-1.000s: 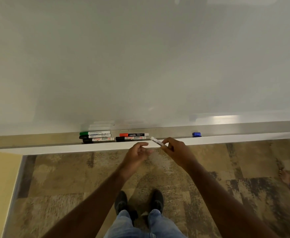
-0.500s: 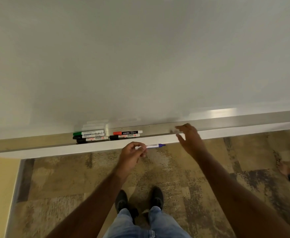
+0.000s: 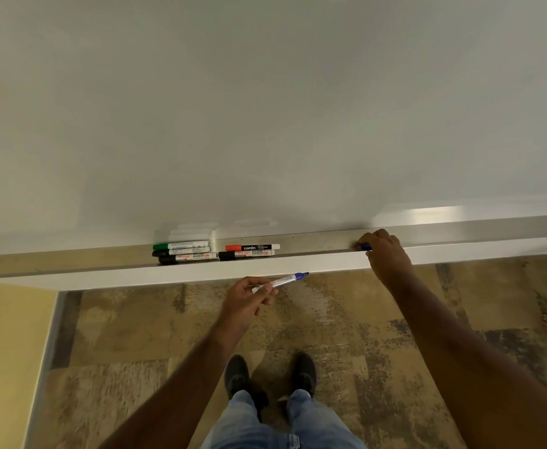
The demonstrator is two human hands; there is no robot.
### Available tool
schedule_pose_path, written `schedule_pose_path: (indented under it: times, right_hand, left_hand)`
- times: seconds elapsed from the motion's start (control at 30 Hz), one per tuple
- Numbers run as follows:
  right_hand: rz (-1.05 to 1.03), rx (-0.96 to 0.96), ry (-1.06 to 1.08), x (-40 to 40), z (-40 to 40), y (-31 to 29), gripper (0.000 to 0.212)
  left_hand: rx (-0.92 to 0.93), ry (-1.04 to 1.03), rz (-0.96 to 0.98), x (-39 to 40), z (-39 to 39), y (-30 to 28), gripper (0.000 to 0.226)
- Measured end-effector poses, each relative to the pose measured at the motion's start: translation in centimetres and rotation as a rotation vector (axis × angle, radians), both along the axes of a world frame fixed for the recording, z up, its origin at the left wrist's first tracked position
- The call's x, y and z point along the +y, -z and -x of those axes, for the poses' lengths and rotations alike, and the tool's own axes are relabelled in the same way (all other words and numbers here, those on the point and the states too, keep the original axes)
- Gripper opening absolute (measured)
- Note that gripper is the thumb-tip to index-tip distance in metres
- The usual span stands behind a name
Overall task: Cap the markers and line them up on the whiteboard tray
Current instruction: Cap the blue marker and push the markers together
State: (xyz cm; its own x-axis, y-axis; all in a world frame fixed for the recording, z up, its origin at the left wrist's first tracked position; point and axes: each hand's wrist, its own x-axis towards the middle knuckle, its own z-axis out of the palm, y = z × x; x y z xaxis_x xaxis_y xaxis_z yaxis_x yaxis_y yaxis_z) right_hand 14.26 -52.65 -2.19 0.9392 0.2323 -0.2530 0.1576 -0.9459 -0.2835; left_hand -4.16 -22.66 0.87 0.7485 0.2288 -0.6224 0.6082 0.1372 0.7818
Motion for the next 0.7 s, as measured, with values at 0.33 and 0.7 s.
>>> schedule_pose_path:
  times: [0.33, 0.7]
  right_hand:
    - [-0.347, -0.005, 0.137, 3.3, 1.9, -2.3, 0.017]
    - [-1.169, 0.512, 0.738, 11.5, 9.2, -2.8, 0.022]
  left_hand:
    - [0.001, -0.032, 0.017, 0.8, 0.5, -0.4, 0.017]
    - [-0.026, -0.049, 0.008, 1.4, 1.1, -1.1, 0.017]
